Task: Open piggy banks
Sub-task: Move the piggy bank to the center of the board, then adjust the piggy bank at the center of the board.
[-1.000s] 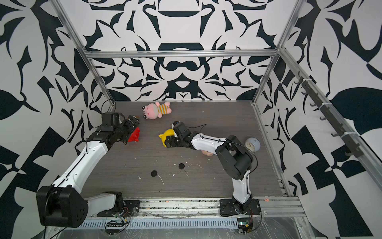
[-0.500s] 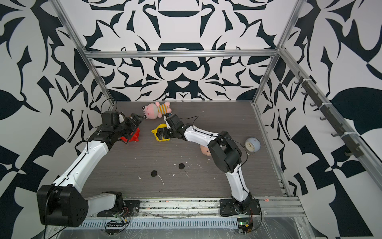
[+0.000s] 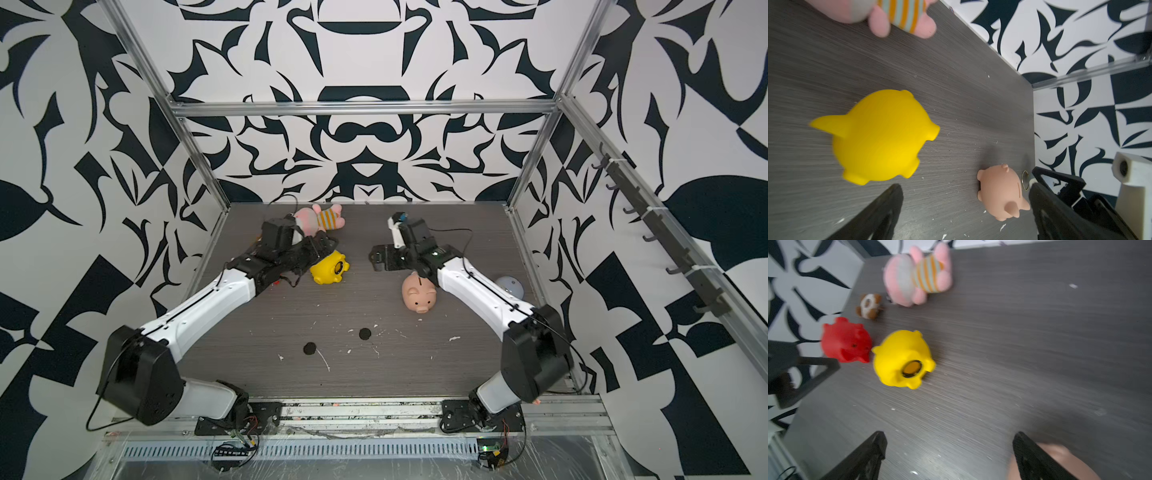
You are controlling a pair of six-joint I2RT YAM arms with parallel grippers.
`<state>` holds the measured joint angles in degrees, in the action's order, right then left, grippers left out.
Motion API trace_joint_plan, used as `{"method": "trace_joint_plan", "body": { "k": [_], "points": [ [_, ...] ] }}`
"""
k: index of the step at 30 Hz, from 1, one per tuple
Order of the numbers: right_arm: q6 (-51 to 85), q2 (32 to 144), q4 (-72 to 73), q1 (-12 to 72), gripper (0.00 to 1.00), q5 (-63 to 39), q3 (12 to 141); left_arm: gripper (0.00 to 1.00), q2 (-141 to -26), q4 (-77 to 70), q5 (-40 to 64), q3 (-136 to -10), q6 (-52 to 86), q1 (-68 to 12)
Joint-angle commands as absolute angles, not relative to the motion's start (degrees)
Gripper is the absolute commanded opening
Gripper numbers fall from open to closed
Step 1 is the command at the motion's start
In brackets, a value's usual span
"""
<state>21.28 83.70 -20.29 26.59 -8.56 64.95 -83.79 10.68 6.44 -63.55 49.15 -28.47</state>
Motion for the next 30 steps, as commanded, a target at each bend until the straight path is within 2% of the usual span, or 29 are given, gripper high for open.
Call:
{"method": "trace_joint_plan", "body": {
  "k": [1, 7, 15, 20, 25, 30],
  "points": [
    [19.76, 76.51, -26.94, 23.12, 0.93, -5.48, 58.94, 0.99, -88.17, 8.50, 4.63, -67.12, 47.74, -32.09],
    [20.39, 67.27, -26.91, 15.12, 0.87, -7.77, 48.02, 0.99, -94.92, 8.51, 7.11, -72.16, 49.47, -35.07],
    [26.00, 68.27, -18.40, 14.75, 0.81, -18.67, 41.85, 0.99, -93.27, 14.42, 2.73, -72.55, 46.63, -35.07],
    [31.88, 70.21, -11.29, 20.05, 0.79, -18.66, 39.70, 0.99, -90.41, 14.42, 0.63, -69.16, 47.15, -35.07],
    [36.11, 74.94, -5.75, 28.07, 0.78, -16.57, 42.41, 0.99, -91.00, 14.14, 1.23, -68.45, 48.06, -35.12],
    [37.45, 77.65, -3.63, 32.01, 0.76, -15.41, 46.07, 0.99, -92.47, 13.25, 3.15, -68.05, 49.37, -35.61]
  ]
}}
